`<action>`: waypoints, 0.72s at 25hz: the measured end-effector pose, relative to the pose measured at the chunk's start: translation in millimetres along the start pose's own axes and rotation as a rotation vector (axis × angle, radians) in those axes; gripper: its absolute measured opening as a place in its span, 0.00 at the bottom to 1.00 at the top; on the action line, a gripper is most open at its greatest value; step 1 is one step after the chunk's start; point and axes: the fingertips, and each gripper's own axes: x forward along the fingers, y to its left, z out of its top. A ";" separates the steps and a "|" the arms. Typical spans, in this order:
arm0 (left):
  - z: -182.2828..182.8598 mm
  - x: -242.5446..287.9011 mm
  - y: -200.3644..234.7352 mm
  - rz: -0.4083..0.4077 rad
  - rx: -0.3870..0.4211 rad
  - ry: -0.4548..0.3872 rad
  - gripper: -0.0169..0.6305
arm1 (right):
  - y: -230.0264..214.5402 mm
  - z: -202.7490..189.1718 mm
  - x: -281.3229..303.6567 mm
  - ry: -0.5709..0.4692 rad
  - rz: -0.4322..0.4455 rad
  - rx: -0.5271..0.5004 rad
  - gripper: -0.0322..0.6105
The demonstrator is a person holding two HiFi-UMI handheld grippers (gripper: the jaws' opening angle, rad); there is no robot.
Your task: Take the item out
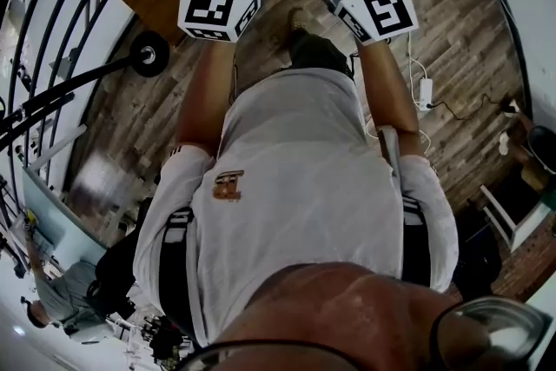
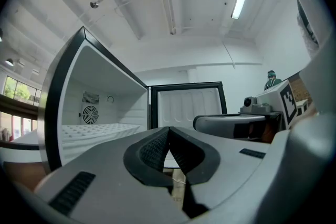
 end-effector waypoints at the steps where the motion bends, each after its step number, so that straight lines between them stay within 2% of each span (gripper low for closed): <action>1: -0.5 12.2 3.2 0.006 0.000 0.004 0.05 | -11.7 -1.0 4.4 0.002 0.003 0.002 0.10; 9: -16.7 89.0 46.7 0.076 -0.009 0.036 0.05 | -85.8 -19.9 52.5 0.038 0.023 0.000 0.10; 18: -54.6 158.1 97.2 0.193 -0.061 0.083 0.05 | -159.3 -65.1 103.1 0.107 -0.015 0.039 0.10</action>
